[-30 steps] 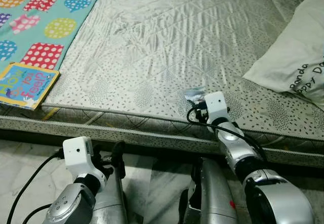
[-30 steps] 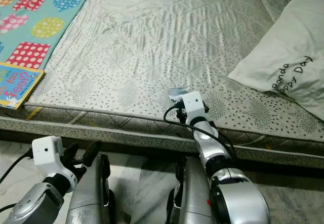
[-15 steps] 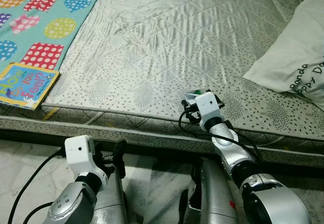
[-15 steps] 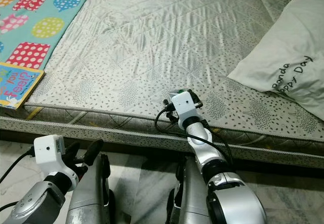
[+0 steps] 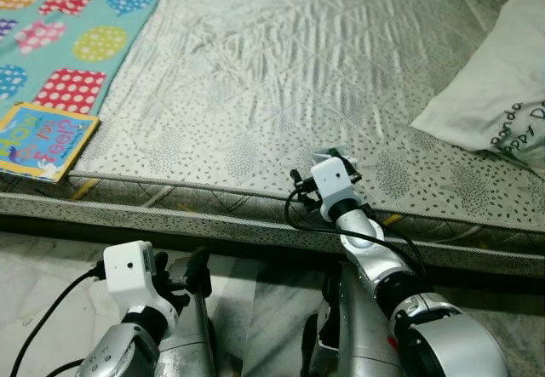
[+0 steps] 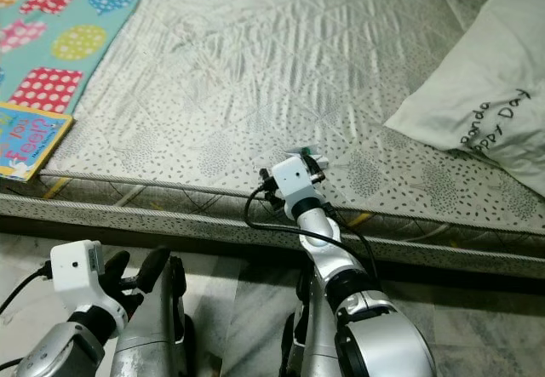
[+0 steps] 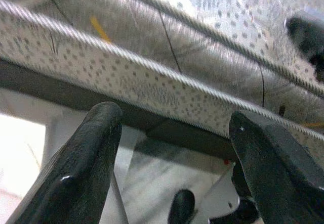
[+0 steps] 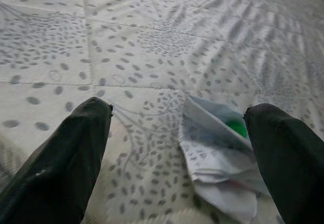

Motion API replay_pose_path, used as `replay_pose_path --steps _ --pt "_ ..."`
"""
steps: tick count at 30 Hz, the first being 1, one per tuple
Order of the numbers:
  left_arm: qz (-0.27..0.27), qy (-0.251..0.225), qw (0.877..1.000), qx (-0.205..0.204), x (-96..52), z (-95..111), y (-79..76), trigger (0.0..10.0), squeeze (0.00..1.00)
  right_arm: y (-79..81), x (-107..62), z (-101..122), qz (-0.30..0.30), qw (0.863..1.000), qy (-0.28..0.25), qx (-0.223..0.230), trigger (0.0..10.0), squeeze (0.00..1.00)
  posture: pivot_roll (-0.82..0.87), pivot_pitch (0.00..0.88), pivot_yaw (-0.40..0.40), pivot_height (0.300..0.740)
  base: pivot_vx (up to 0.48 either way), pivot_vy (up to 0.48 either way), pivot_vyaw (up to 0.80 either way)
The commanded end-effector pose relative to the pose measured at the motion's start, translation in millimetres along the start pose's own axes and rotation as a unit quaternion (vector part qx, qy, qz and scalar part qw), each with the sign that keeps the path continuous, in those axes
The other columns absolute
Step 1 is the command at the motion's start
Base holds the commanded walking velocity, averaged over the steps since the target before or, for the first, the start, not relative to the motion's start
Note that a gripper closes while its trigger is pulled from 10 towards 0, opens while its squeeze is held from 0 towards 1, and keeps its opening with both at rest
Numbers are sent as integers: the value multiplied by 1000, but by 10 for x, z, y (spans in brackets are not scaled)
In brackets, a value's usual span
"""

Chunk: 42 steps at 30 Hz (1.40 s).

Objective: Clean up the room

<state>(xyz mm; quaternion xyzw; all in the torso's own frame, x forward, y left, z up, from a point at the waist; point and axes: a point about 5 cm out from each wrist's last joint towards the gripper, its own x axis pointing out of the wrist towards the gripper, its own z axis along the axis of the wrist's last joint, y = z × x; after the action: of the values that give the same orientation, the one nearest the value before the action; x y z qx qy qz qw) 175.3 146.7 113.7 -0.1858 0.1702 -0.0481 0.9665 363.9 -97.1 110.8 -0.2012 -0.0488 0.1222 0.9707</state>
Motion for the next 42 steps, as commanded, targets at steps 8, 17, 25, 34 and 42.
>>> replay_pose_path --steps 8,17,25,34,42 --pt "9 9 1000 2 -117 -26 -12 10000 0 -117 125 104 -34 999 15 -39 10000 0 275 372 -37 543 0 0 0" --pt "11 14 1000 2 -159 -40 -23 10000 0 -139 136 58 -28 994 42 -94 10000 0 286 382 -42 543 0 0 0" --pt "11 15 1000 3 -156 -29 -22 10000 0 -203 108 -64 -40 984 91 -151 10000 0 293 385 -42 543 0 0 0" --pt "15 14 1000 6 -148 -16 -8 10000 0 -331 138 -39 -71 980 106 -153 0 0 296 381 -46 543 0 0 0" --pt "16 12 1000 7 -128 -2 -1 10000 0 -383 140 -36 -84 978 109 -155 0 0 298 373 -44 543 0 0 0"
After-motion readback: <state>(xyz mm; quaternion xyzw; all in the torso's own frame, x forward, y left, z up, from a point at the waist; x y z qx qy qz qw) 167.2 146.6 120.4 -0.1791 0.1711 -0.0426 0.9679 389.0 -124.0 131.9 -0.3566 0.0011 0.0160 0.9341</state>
